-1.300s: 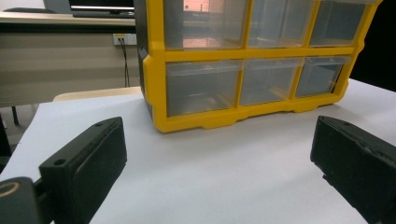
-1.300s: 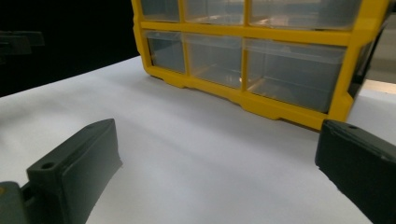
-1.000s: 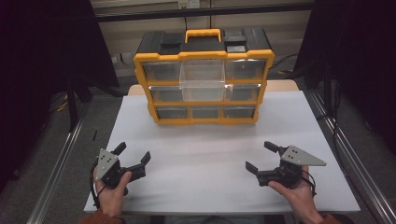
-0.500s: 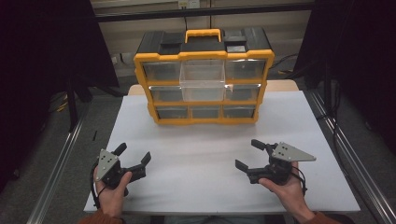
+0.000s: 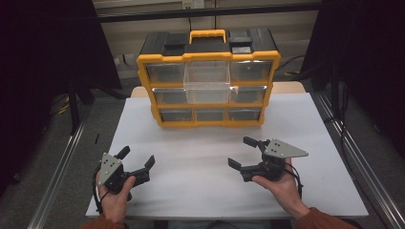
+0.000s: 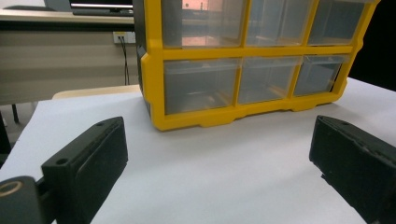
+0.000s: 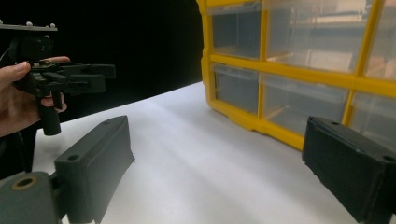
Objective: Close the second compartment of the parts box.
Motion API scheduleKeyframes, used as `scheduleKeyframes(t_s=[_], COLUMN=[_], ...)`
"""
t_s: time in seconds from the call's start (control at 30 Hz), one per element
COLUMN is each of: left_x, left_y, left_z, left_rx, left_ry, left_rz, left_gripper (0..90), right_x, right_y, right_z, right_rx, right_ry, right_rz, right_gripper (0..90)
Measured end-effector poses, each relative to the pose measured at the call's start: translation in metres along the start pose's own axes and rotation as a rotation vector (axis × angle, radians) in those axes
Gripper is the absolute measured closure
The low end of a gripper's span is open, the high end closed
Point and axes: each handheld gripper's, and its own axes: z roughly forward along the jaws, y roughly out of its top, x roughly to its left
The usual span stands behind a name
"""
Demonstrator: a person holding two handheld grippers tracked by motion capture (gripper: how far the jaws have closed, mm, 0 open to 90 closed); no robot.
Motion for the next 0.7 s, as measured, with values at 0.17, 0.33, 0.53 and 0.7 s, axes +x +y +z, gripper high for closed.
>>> scheduleKeyframes(t_s=[0.17, 0.33, 0.53, 0.7], left_x=[-0.001, 0.0, 0.0, 0.0], left_y=[0.0, 0.0, 0.0, -0.001], left_z=[0.0, 0.0, 0.001, 0.001], left_rx=[0.01, 0.009, 0.016, 0.013], left_ry=[0.002, 0.014, 0.022, 0.017], left_rz=[0.007, 0.011, 0.01, 0.012], left_gripper=[4.4, 4.4, 4.3, 4.4], right_x=[0.003, 0.008, 0.011, 0.012], right_y=[0.006, 0.012, 0.016, 0.018], right_z=[0.007, 0.013, 0.023, 0.028], right_rx=[-0.022, -0.032, -0.021, -0.022], right_ry=[0.011, 0.049, 0.094, 0.125], right_rz=[-0.01, -0.026, -0.031, -0.011], right_gripper=[7.0, 10.6, 19.9, 29.3])
